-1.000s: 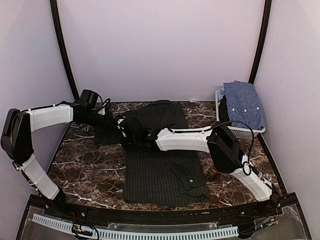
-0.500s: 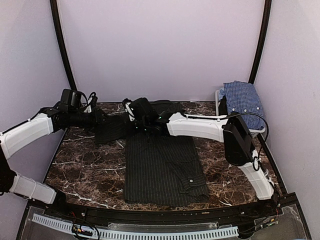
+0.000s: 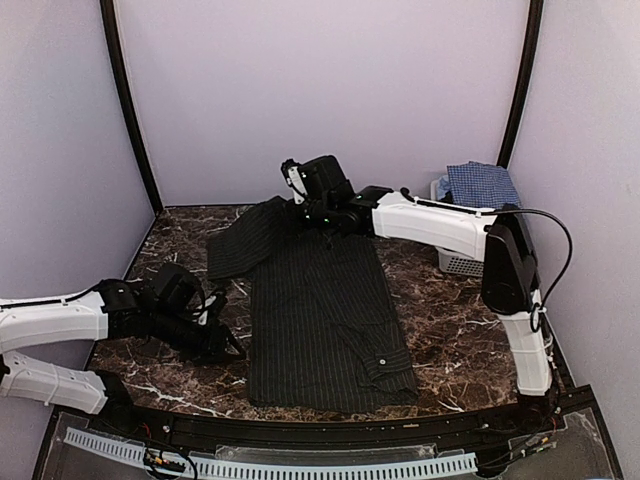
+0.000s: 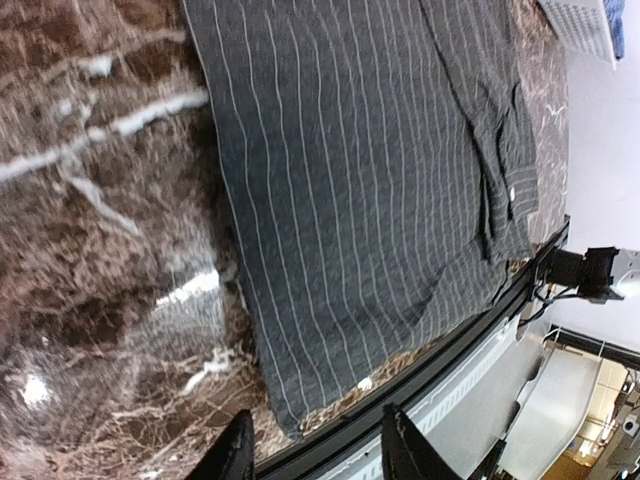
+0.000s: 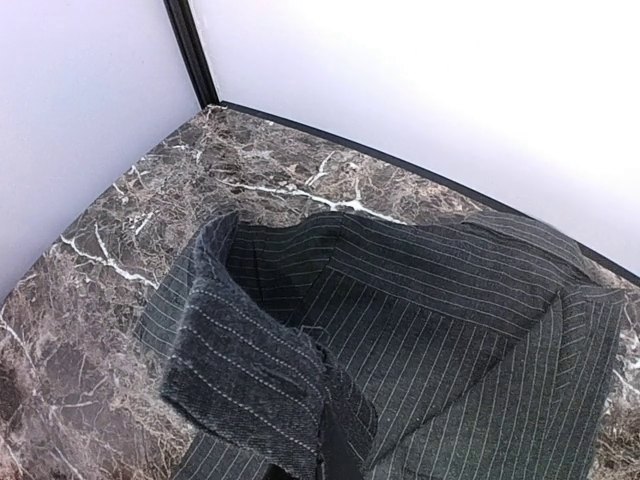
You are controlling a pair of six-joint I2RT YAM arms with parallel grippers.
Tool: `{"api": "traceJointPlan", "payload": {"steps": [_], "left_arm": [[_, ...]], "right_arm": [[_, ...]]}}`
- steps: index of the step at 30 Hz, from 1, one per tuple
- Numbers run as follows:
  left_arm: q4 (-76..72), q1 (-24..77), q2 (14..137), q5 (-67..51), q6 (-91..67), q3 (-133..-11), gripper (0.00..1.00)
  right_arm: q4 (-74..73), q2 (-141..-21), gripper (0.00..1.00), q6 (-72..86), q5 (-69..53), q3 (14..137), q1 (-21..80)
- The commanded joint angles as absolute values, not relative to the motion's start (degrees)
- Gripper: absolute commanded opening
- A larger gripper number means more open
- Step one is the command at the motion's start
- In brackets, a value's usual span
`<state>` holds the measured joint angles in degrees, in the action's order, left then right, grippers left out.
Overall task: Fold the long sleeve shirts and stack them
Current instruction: Pick up the 1/3-folded shirt from the center of the board.
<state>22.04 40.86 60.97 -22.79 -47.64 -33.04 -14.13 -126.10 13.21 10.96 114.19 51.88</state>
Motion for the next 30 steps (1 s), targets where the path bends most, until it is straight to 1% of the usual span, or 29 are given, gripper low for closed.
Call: {"api": "traceJointPlan", "payload": {"steps": [1, 4, 7, 9, 13, 14, 16, 18, 19, 23, 25, 30], "left_arm": [[21.69, 48.21, 60.04, -22.81, -55.67, -29.33, 0.42], [19.77, 52.58, 61.14, -22.90, -58.14, -28.22, 0.43], [18.14, 54.93, 64.11, -23.31, -59.70, -28.03, 0.42], [18.07, 56.10, 66.49, -22.95, -60.25, -28.47, 0.39], [17.14, 56.77, 69.90, -22.27, -61.15, -28.82, 0.36], [16.68, 56.77, 70.91, -22.11, -61.23, -28.91, 0.34], [15.91, 56.81, 72.18, -21.80, -61.38, -29.20, 0.28], [14.78, 56.78, 73.40, -21.64, -61.48, -29.41, 0.21], [14.46, 56.82, 73.83, -21.50, -61.50, -29.61, 0.14], [15.40, 56.64, 76.07, -19.90, -60.89, -30.66, 0.03], [18.55, 55.62, 76.11, -18.70, -59.54, -31.23, 0.00], [25.84, 49.31, 71.97, -17.86, -54.15, -30.13, 0.00]], "right_arm": [[-14.31, -122.71, 0.00, 12.01, 9.89, 113.00, 51.49], [-14.32, -121.99, 0.00, 11.93, 9.71, 112.75, 50.95], [-14.24, -121.38, 0.00, 11.87, 9.75, 112.47, 50.80], [-14.35, -121.09, 0.00, 11.70, 9.86, 112.50, 50.72], [-14.41, -120.55, 0.00, 11.44, 10.01, 112.74, 50.63], [-14.37, -120.38, 0.00, 11.38, 10.10, 112.68, 50.50], [-14.34, -120.30, 0.00, 11.31, 10.19, 112.72, 50.41], [-14.41, -120.24, 0.00, 11.21, 10.20, 112.91, 50.16], [-14.34, -120.27, 0.00, 11.25, 10.15, 112.95, 50.04], [-14.26, -120.32, 0.00, 11.19, 9.93, 113.68, 49.14], [-14.41, -120.53, 0.00, 11.08, 9.94, 114.26, 48.62], [-14.79, -121.08, 0.00, 11.42, 9.12, 115.77, 46.73]]}}
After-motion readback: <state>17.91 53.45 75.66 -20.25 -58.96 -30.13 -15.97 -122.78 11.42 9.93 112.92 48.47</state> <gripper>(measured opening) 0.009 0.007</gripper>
